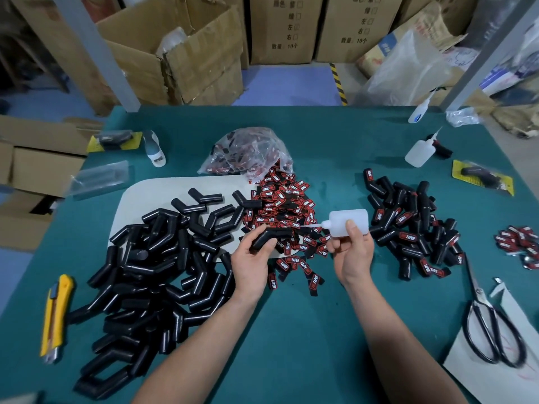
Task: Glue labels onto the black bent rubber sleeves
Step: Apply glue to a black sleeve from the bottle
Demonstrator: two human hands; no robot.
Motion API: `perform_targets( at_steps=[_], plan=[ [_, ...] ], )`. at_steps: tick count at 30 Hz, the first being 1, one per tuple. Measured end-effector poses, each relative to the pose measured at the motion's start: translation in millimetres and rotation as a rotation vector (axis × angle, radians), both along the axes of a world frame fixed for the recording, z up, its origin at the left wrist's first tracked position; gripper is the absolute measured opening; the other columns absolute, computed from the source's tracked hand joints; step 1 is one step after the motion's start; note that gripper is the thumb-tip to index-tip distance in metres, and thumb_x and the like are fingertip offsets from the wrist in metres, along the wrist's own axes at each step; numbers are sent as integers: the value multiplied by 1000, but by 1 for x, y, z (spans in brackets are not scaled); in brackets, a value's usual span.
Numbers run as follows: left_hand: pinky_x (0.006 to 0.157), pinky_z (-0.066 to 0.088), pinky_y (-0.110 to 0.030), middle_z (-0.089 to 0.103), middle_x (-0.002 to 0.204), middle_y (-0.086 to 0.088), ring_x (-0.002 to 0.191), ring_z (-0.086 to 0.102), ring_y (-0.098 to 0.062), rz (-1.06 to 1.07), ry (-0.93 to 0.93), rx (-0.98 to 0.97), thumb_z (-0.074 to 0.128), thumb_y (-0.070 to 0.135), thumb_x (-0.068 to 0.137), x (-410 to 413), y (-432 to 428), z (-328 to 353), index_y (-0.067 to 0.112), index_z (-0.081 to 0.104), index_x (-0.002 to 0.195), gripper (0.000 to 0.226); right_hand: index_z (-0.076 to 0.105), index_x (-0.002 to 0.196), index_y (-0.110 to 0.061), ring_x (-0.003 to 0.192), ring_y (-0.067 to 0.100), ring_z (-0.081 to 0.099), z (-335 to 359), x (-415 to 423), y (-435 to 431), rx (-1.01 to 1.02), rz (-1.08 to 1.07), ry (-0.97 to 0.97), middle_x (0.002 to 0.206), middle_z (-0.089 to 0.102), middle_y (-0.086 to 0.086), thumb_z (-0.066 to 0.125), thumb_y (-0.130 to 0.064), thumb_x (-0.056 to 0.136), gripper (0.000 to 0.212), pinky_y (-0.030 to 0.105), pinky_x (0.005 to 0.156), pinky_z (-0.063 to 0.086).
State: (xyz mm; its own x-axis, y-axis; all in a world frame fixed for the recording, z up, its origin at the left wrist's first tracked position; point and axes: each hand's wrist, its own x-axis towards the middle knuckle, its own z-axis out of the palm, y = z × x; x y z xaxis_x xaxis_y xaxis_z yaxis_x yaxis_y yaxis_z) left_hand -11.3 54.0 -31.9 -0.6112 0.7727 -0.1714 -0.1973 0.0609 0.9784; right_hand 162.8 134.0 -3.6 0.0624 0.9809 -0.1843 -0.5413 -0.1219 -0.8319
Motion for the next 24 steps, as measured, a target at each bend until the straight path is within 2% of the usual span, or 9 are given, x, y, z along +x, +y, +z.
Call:
perform_targets(
  at_steps=[4,7,9,11,13,15,18,21,24],
  plan=[
    [100,54,-23,76,114,15,110,71,-5,-25,0,10,82,9,87,1,0,3,56,75,103,50,54,89,-10,38,16,40,-4,-2,-2,32,-62,-86,54,47,6,62,-30,90,22,24,39,35],
    [106,53,-32,76,118,6,115,69,-12,-26,-6,16,81,6,87,2,0,5,53,77,101,49,51,88,-7,34,18,37,-8,-4,-4,52,-86,-142,47,44,6,67,-37,84,34,24,38,33],
    [107,51,-37,75,121,1,118,69,-17,-31,-13,22,81,6,87,2,0,6,48,77,101,45,52,86,-9,34,17,35,-10,-3,-5,62,-88,-171,47,46,5,69,-38,82,34,22,38,31],
    [104,53,-33,75,120,1,115,70,-17,-36,-30,28,81,5,87,3,-1,7,46,77,102,43,53,86,-11,35,15,35,-11,-3,-5,72,-81,-179,48,47,3,70,-38,81,32,22,37,28],
    [95,55,-22,76,117,4,112,71,-14,-35,-47,33,80,5,87,2,-1,8,45,77,103,43,55,85,-12,36,13,36,-13,-3,-6,69,-80,-185,51,49,1,70,-37,79,29,21,38,27],
    [88,54,-15,77,113,9,107,72,-10,-38,-57,32,80,4,87,2,-2,8,42,75,106,42,61,81,-20,38,11,37,-12,-4,-7,70,-88,-202,53,51,-1,70,-37,78,20,19,39,29],
    [83,54,-12,78,107,14,98,73,-4,-48,-67,42,78,0,88,3,-2,10,34,72,113,43,66,75,-29,41,10,42,-8,-6,-9,65,-121,-242,56,54,-3,68,-40,77,11,19,38,33],
    [80,55,-13,78,106,10,94,74,-5,-52,-55,52,79,3,88,3,-3,11,35,75,108,38,61,80,-24,43,10,50,-7,-7,-11,64,-159,-271,60,59,-5,66,-41,77,18,18,37,35],
    [77,55,-12,79,104,9,90,75,-5,-59,-63,59,79,1,88,3,-4,12,33,75,108,38,58,83,-17,41,8,50,-6,-7,-11,91,-187,-312,58,59,-7,66,-42,78,27,18,36,36]
  ],
)
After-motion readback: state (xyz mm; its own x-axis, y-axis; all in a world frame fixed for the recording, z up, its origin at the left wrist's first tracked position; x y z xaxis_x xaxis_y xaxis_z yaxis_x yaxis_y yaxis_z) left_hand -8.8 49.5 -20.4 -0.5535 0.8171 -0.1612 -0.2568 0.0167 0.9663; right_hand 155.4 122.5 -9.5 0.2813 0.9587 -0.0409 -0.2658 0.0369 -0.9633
